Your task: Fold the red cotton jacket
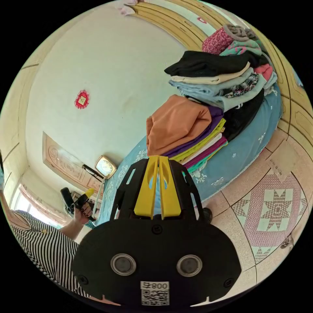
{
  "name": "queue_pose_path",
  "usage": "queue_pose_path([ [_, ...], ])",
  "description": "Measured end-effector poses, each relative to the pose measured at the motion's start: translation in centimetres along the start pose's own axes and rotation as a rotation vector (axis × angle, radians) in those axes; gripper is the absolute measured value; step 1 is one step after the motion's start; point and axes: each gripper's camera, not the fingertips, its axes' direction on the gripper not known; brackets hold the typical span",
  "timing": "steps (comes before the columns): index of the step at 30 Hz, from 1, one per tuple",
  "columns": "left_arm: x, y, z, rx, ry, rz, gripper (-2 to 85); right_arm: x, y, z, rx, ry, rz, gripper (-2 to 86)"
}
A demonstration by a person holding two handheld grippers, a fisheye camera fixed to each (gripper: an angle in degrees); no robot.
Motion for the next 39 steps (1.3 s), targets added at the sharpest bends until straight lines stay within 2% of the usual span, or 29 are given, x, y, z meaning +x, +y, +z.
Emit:
queue_pose_path([
  [5,-3.5,-7.9,6.4,-0.057,0.140,0.058,7.6,5.4,-10.8,-6.0,0.234,0.075,0.021,5.8],
  [10,-6.2,-17.2,11.3,-0.104,0.261,0.069,7.7,9.1,-21.4,-10.3,0.373,0.180,0.059,7.7],
  [14,-5.9,-24.6,13.1,-0.145,0.277,0.047,7.8,13.5,-29.6,-14.0,0.463,0.141,0.184,9.6],
  [23,-3.6,-38.4,16.1,-0.256,0.316,-0.052,8.0,22.2,-45.5,-19.0,0.470,0.166,0.388,13.1],
  [31,-1.8,-47.0,19.5,-0.319,0.385,-0.073,7.7,28.5,-54.1,-18.6,0.417,0.155,0.555,13.1],
  [39,-1.8,-52.5,18.5,-0.284,0.433,-0.189,7.4,29.0,-59.8,-17.3,0.379,0.133,0.624,6.8],
])
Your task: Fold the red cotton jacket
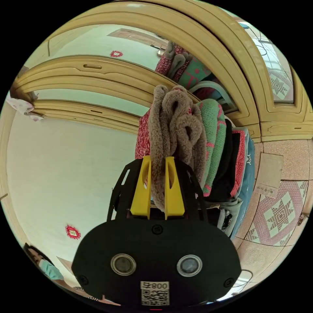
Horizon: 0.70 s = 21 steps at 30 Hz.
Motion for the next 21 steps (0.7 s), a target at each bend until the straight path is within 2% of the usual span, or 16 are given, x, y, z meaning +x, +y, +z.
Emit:
queue_pose_path([
  [6,3.0,-2.8,-4.0,0.059,0.014,-0.025,7.0,-9.1,-0.7,2.6,-0.065,-0.126,-0.158,4.0],
  [12,7.0,-4.3,-10.5,0.174,0.003,-0.029,6.6,-23.3,2.1,8.6,-0.183,-0.238,-0.358,3.2],
  [17,10.9,-3.2,-18.5,0.288,-0.057,-0.045,6.6,-36.6,9.0,12.7,-0.324,-0.438,-0.532,2.9],
  [21,13.4,-0.8,-24.9,0.373,-0.106,-0.070,6.5,-42.9,16.0,15.1,-0.439,-0.620,-0.583,2.7],
])
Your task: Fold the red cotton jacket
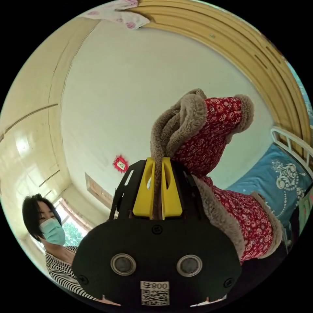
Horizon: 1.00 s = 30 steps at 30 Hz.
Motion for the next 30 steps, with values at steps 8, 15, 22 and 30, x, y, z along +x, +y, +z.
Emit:
queue_pose_path([
  [8,3.6,3.7,-20.3,0.179,-0.138,-0.083,6.5,-10.9,8.4,19.4,-0.172,-0.265,-0.016,2.5],
  [15,7.0,9.0,-38.5,0.333,-0.280,-0.180,6.3,-16.1,19.2,33.0,-0.282,-0.316,0.144,2.4],
  [22,9.3,12.0,-51.9,0.411,-0.300,-0.280,6.2,-22.4,26.7,45.7,-0.443,-0.229,0.206,2.5],
  [30,12.1,9.6,-59.2,0.409,-0.290,-0.290,6.2,-38.7,34.3,59.8,-0.880,-0.077,-0.242,3.6],
])
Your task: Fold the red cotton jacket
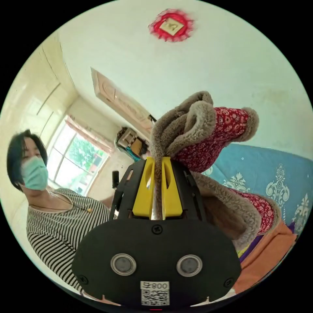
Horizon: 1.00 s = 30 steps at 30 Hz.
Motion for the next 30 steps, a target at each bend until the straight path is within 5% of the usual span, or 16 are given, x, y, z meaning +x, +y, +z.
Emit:
queue_pose_path([
  [5,1.6,-1.6,-4.9,0.008,-0.122,-0.059,6.3,-6.5,2.9,21.2,-0.481,0.043,-0.190,4.3],
  [8,1.3,-1.3,-7.2,-0.030,-0.181,-0.157,6.5,-3.7,7.1,32.5,-0.804,-0.135,-0.014,1.5],
  [13,-0.5,0.1,-8.3,-0.158,-0.256,-0.336,6.9,2.0,10.1,36.4,-0.757,-0.376,0.331,1.3],
  [22,-6.6,4.4,-9.0,-0.260,-0.201,-0.765,7.4,10.2,8.5,35.6,-0.698,-0.007,0.545,5.7],
  [30,-11.3,4.0,-13.5,-0.297,-0.272,-0.957,8.2,12.6,10.7,39.5,-0.731,0.009,0.750,8.3],
])
